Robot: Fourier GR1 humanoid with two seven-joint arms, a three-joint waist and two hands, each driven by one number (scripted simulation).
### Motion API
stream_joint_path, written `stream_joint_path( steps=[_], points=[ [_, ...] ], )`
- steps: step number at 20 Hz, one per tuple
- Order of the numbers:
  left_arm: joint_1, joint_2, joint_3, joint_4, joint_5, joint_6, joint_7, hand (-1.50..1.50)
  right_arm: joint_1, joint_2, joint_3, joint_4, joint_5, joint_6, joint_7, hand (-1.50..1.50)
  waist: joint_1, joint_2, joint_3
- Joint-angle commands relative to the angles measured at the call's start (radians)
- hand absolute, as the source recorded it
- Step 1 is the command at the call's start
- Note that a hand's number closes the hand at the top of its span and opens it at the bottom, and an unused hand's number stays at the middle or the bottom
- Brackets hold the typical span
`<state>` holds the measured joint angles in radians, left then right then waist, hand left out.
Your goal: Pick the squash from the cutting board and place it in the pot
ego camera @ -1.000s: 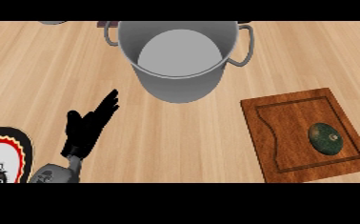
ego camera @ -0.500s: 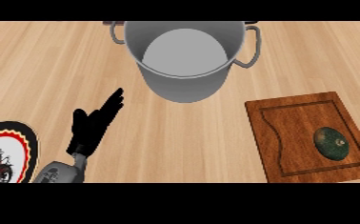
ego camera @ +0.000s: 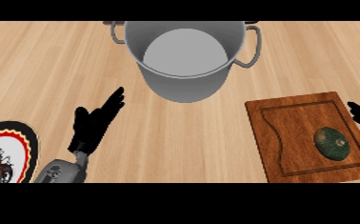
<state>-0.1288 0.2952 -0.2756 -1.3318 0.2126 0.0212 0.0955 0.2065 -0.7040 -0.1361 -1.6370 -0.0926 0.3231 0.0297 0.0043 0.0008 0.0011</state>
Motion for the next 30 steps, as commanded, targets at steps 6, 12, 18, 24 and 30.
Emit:
stream_joint_path(
  steps=[6, 12, 18, 24, 30],
  points=[
    [0.033, -0.012, 0.048, -0.026, -0.035, -0.043, -0.008, 0.00, -0.031, 0.021, -0.124, 0.269, 0.099, 0.054, -0.279, -1.50, -0.008, -0.002, -0.001],
    [0.042, -0.036, 0.066, -0.042, -0.053, -0.057, 0.029, 0.00, -0.168, 0.066, -0.108, 0.458, 0.104, 0.149, -0.368, -1.50, -0.001, -0.001, -0.001],
    [0.008, -0.045, 0.083, -0.015, -0.071, -0.069, 0.036, 0.00, -0.177, 0.150, -0.110, 0.491, 0.031, 0.220, -0.408, -1.50, -0.003, 0.000, -0.001],
    [0.040, -0.072, 0.102, -0.031, -0.089, -0.086, 0.054, 0.00, -0.249, 0.169, -0.137, 0.646, 0.041, 0.264, -0.423, -1.50, 0.000, 0.000, -0.001],
    [0.006, -0.095, 0.122, 0.059, -0.128, -0.106, -0.033, 0.00, -0.355, 0.240, -0.102, 0.789, 0.084, 0.251, -0.433, -1.50, 0.002, 0.002, 0.000]
  ],
)
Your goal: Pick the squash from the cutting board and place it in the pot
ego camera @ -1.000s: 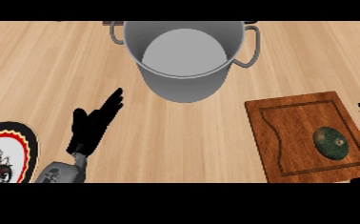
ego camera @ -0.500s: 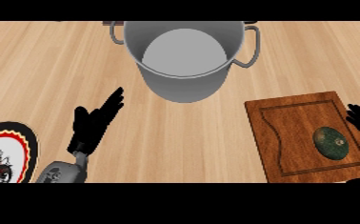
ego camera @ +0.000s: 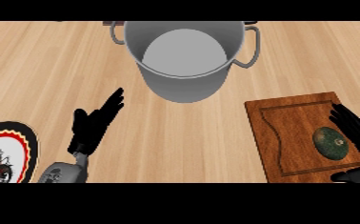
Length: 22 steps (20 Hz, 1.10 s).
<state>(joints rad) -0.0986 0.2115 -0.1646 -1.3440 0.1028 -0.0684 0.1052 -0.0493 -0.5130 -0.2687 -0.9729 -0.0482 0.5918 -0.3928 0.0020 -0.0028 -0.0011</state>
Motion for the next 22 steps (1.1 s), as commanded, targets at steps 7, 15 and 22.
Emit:
stream_joint_path(
  steps=[7, 15, 22],
  points=[
    [-0.037, -0.004, 0.053, 0.035, 0.011, -0.047, 0.032, 0.00, -0.086, 0.039, 0.077, 0.234, 0.198, -0.087, -0.302, 1.50, 0.004, 0.006, 0.002],
    [0.017, -0.012, 0.024, -0.035, -0.029, -0.022, 0.034, 0.00, -0.049, 0.047, 0.062, 0.259, 0.144, -0.051, -0.397, 1.50, 0.002, 0.003, 0.002],
    [-0.024, -0.028, 0.002, -0.026, -0.040, -0.035, 0.044, 0.00, -0.357, 0.081, 0.068, 0.393, 0.134, -0.094, -0.307, 1.50, 0.058, 0.018, 0.007]
  ],
)
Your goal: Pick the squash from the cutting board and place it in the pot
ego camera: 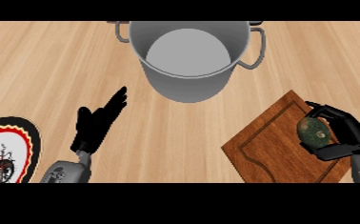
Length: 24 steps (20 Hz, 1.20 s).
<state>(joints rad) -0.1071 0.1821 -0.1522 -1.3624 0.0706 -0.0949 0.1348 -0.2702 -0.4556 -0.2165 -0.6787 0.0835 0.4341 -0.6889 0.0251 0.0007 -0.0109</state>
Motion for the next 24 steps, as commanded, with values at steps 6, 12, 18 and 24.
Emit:
stream_joint_path(
  steps=[6, 12, 18, 24],
  points=[
    [0.004, -0.035, -0.015, -0.007, -0.021, 0.021, 0.006, 0.00, -0.305, 0.026, 0.061, 0.241, 0.116, -0.047, -0.147, 1.50, 0.019, 0.013, 0.015],
    [0.007, 0.001, 0.034, -0.012, 0.000, -0.019, 0.030, 0.00, -0.353, 0.004, 0.079, 0.212, 0.149, -0.097, -0.146, 1.50, -0.013, 0.002, 0.012],
    [0.024, 0.000, 0.043, -0.013, -0.006, -0.029, 0.008, 0.00, -0.407, -0.005, 0.097, 0.110, 0.185, -0.197, -0.092, 1.50, -0.021, -0.002, 0.011],
    [-0.004, -0.025, 0.046, 0.002, -0.017, -0.020, 0.026, 0.00, -0.478, 0.061, 0.121, -0.026, 0.217, -0.313, 0.081, 1.50, -0.025, -0.003, 0.010]
  ],
)
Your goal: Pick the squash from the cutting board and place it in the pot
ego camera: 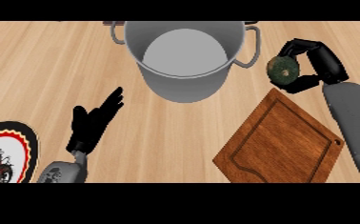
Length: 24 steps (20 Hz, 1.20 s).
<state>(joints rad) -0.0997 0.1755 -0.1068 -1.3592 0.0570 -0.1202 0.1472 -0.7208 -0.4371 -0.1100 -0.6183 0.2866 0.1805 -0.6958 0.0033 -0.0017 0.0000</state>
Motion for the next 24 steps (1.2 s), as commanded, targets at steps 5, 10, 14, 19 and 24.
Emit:
stream_joint_path(
  steps=[5, 10, 14, 19, 24],
  points=[
    [0.014, 0.007, 0.014, -0.021, 0.003, -0.023, 0.011, 0.00, -0.079, 0.055, 0.082, -0.269, 0.067, -0.047, 0.331, 1.50, -0.007, -0.004, -0.001],
    [0.041, -0.029, -0.015, -0.004, -0.043, 0.010, -0.027, 0.00, -0.194, 0.073, 0.125, -0.341, 0.096, 0.016, 0.528, 1.50, -0.004, -0.003, -0.001],
    [0.021, -0.001, 0.004, -0.014, -0.023, -0.024, -0.003, 0.00, -0.316, 0.175, 0.193, -0.245, 0.189, -0.045, 0.624, 1.50, 0.017, 0.003, -0.001],
    [0.031, -0.022, -0.009, -0.020, -0.042, -0.013, -0.015, 0.00, -0.409, 0.247, 0.235, -0.122, 0.275, -0.077, 0.650, 1.50, 0.021, 0.006, -0.001],
    [-0.025, -0.074, -0.034, 0.000, -0.073, 0.033, 0.015, 0.00, -0.480, 0.254, 0.333, -0.008, 0.424, -0.113, 0.661, 1.50, 0.025, 0.010, -0.001]
  ],
)
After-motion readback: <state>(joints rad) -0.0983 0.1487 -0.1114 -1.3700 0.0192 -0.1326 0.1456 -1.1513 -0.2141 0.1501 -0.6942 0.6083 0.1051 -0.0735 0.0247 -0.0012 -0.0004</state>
